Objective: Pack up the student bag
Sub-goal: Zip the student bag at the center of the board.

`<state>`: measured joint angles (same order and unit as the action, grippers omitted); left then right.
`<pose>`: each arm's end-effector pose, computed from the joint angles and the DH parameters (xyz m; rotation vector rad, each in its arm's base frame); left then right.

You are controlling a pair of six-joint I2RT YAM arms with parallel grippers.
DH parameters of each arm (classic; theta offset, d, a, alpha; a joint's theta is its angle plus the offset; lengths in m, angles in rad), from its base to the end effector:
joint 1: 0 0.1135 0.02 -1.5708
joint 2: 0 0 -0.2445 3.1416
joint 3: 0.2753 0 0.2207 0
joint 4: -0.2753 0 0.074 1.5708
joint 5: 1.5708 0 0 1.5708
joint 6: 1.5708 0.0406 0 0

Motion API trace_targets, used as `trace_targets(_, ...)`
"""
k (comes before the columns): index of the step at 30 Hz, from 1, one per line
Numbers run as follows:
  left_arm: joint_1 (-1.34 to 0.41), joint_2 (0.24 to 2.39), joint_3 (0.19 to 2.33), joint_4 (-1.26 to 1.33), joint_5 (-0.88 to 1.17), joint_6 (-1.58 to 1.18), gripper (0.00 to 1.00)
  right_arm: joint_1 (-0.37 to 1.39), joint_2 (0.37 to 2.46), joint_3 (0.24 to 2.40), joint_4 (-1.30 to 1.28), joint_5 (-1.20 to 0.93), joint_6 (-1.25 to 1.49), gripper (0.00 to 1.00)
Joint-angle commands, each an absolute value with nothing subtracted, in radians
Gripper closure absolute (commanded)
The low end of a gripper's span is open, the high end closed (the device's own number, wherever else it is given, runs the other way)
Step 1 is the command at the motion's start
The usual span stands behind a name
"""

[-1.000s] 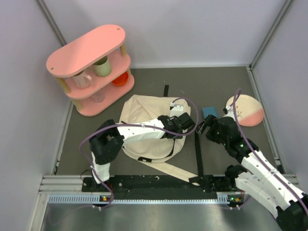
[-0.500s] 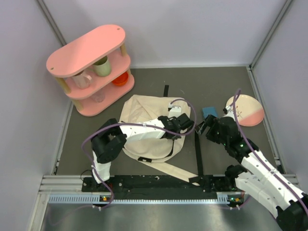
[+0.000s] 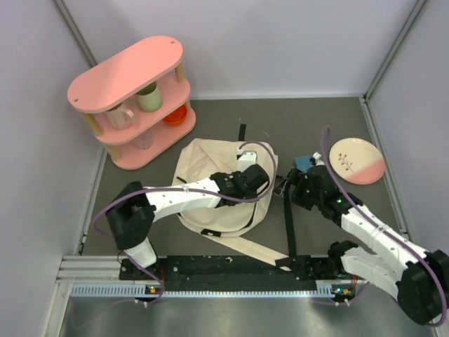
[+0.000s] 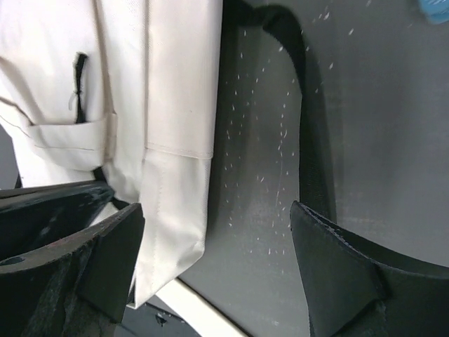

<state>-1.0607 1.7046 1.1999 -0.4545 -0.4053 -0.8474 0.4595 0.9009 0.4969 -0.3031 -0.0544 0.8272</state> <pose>0.1758 -0.2814 0.2145 0.1026 2.4495 -0.3393 0.1551 0.0792 0.2024 0.4068 2.3515 0.7116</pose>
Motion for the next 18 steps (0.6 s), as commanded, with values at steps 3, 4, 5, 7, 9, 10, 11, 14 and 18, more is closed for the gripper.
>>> trace_targets(3, -1.055, 1.612, 1.149, -0.345, -0.347, -0.815, 1.0, 0.446, 1.038, 0.515, -0.137, -0.186, 0.85, 0.16)
trace_targets(4, -1.055, 1.612, 1.144, -0.342, -0.328, -0.816, 1.0, 0.449, 1.048, 0.515, -0.123, -0.207, 0.862, 0.16)
trace_targets(5, -1.055, 1.609, 1.132, -0.325, -0.319, -0.816, 1.0, 0.448, 1.064, 0.515, -0.112, -0.218, 0.867, 0.16)
trace_targets(7, -1.06, 1.603, 1.12, -0.314, -0.307, -0.822, 1.0, 0.449, 1.094, 0.511, -0.054, -0.258, 0.891, 0.16)
trace_targets(9, -1.065, 1.592, 1.103, -0.302, -0.299, -0.824, 1.0, 0.448, 1.123, 0.499, -0.008, -0.275, 0.91, 0.16)
trace_targets(10, -1.068, 1.588, 1.098, -0.299, -0.299, -0.825, 1.0, 0.448, 1.134, 0.496, -0.008, -0.275, 0.923, 0.16)
trace_targets(11, -1.068, 1.583, 1.092, -0.295, -0.296, -0.825, 1.0, 0.448, 1.143, 0.495, 0.023, -0.275, 0.93, 0.16)
trace_targets(14, -1.071, 1.574, 1.088, -0.296, -0.293, -0.824, 1.0, 0.451, 1.198, 0.512, 0.052, -0.29, 0.942, 0.16)
trace_targets(18, -1.072, 1.56, 1.085, -0.287, -0.279, -0.822, 1.0, 0.457, 1.261, 0.548, 0.04, -0.276, 0.928, 0.17)
